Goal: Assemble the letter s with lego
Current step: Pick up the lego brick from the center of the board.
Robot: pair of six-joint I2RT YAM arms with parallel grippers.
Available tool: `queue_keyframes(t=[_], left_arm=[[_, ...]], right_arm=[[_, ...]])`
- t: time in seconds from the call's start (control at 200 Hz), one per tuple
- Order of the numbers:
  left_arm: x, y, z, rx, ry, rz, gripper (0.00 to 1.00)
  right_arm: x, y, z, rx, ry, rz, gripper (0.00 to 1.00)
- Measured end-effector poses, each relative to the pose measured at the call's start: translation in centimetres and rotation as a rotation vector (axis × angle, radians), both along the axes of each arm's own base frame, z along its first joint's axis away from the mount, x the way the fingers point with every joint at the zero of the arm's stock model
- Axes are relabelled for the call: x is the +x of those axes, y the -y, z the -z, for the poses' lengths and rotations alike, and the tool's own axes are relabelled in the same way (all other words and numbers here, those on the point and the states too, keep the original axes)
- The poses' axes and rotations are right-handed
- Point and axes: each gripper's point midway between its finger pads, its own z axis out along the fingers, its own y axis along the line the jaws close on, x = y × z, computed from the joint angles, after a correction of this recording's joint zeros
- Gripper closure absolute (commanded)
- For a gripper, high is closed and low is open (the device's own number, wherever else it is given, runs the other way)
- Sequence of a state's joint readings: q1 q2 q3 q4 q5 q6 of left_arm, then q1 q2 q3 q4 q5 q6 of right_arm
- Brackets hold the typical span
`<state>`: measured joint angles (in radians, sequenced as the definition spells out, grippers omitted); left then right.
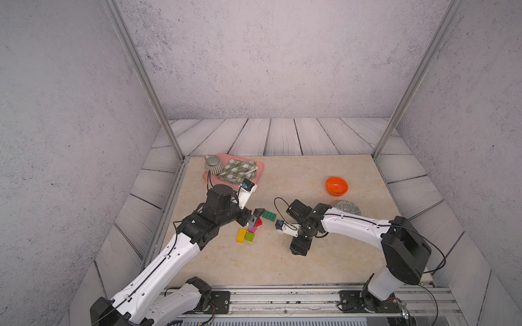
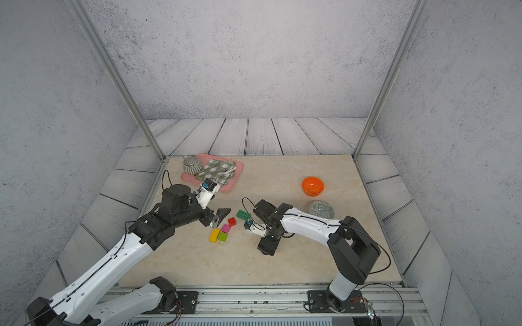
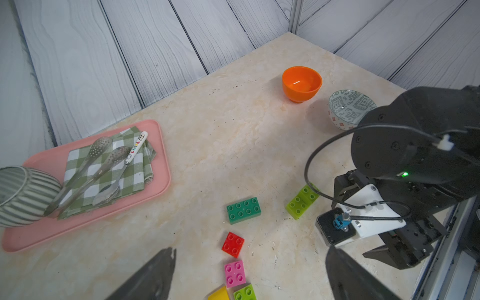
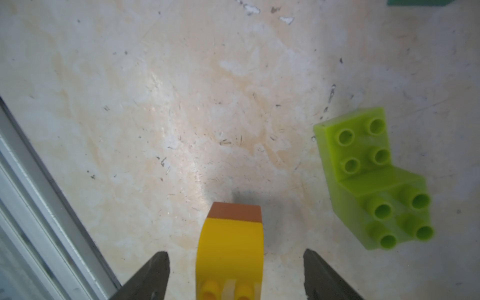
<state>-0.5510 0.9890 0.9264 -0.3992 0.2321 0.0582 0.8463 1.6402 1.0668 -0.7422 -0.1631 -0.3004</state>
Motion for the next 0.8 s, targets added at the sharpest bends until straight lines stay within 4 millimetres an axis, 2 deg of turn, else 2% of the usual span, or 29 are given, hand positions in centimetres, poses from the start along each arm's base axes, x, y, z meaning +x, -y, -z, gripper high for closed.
queue_keyframes(t=[0.185, 0.4, 0.801], left_arm=[[0.0, 0.0, 0.0, -0.003, -0.003, -0.001, 0.05], [0.0, 0.0, 0.0, -0.004, -0.005, 0.000, 0.05], [0.1, -0.1, 0.0, -0.005, -0.006, -0.002, 0.05]], right_arm=[[-0.6, 0.6, 1.5, -0.025, -0.030, 0.012, 0.27], [-1.0, 1.1, 2.2, -0.037, -0.041, 0.020, 0.41], [-0.9, 0.9, 3.0, -0.046, -0.049, 0.022, 0.49]])
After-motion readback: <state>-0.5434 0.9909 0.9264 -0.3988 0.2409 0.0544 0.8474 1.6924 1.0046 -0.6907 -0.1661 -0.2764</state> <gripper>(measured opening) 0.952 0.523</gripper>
